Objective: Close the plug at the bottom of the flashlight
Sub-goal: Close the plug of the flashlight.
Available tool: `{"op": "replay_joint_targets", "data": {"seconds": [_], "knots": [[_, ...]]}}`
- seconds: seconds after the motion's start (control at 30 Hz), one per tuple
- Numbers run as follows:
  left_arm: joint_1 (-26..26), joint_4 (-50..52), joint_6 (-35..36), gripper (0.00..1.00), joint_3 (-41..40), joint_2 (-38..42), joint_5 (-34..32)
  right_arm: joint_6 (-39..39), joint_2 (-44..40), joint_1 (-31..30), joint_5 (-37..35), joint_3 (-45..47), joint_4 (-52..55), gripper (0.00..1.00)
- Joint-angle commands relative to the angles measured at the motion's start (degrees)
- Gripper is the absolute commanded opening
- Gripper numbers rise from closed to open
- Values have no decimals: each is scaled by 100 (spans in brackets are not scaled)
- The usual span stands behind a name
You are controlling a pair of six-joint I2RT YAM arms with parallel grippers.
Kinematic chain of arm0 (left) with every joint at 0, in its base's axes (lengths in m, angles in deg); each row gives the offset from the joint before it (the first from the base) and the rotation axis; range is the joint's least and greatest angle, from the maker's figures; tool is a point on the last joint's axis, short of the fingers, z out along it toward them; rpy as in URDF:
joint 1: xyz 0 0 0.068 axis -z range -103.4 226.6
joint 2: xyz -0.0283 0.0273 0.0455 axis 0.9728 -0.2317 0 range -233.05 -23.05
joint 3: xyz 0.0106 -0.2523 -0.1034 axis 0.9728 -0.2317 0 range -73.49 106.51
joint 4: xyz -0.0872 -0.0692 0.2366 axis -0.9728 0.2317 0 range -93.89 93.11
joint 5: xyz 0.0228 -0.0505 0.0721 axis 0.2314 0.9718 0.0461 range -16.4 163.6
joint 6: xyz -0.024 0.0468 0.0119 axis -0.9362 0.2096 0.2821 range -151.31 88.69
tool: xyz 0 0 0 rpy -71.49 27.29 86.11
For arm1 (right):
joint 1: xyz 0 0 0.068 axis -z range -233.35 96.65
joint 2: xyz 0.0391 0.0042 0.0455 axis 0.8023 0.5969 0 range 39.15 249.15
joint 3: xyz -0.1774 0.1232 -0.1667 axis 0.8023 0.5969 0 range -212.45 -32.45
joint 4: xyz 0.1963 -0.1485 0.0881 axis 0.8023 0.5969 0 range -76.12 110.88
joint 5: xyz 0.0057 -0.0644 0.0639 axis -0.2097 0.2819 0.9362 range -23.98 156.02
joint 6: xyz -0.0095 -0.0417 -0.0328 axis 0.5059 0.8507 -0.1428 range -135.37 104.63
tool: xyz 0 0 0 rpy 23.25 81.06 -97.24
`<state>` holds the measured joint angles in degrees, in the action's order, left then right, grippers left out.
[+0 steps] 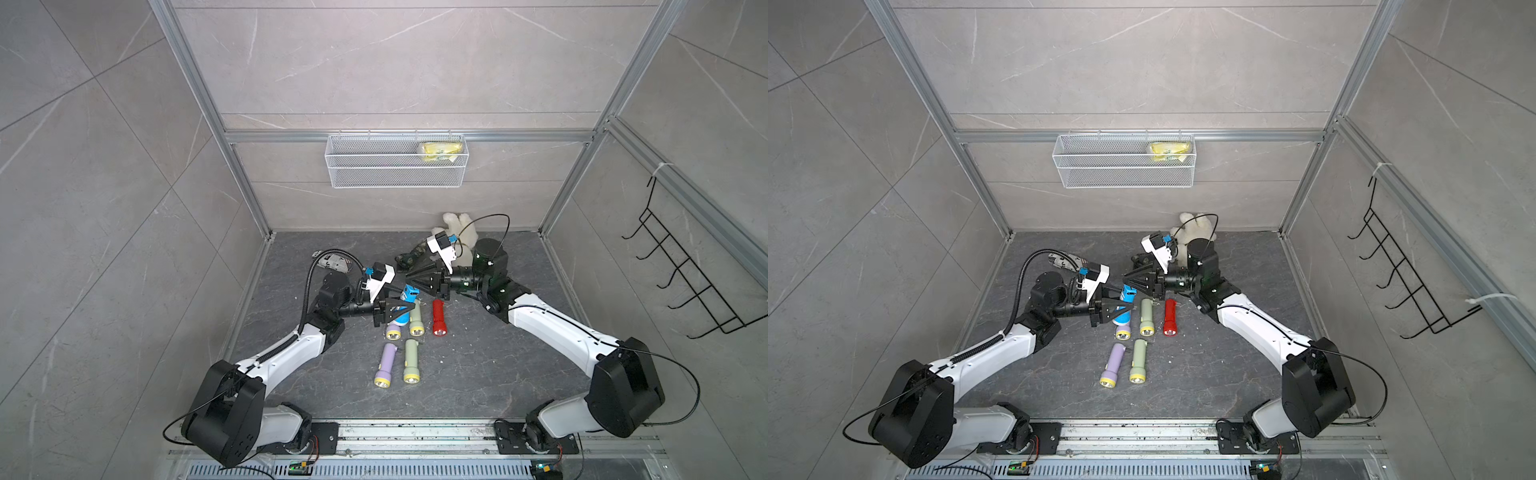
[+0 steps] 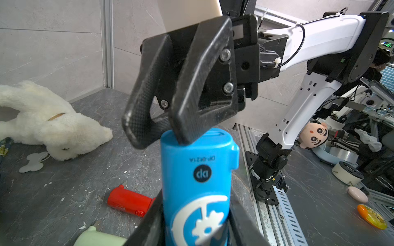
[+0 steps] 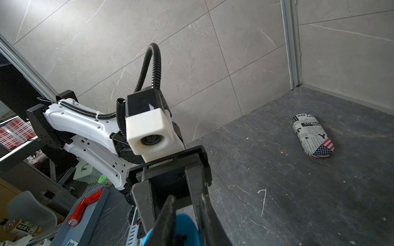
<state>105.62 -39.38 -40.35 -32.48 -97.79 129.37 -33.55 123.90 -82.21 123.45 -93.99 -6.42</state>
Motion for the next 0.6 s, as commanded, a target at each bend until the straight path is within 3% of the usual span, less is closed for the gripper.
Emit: {"op": "replay_joint_targets", "data": {"seconds": [0.0, 0.2, 0.3, 0.57], "knots": [[88, -1324, 177, 0, 636, 300, 367, 78, 273, -39, -239, 326, 525, 14], [91, -1216, 293, 0, 632, 415, 295, -115, 402, -46, -161, 395, 206, 8], [94, -1178, 315, 0, 633, 454, 285, -83, 393, -52, -219, 406, 209, 1], [89, -886, 424, 0, 658, 466, 290, 48, 315, -22, -721, 274, 577, 9]]}}
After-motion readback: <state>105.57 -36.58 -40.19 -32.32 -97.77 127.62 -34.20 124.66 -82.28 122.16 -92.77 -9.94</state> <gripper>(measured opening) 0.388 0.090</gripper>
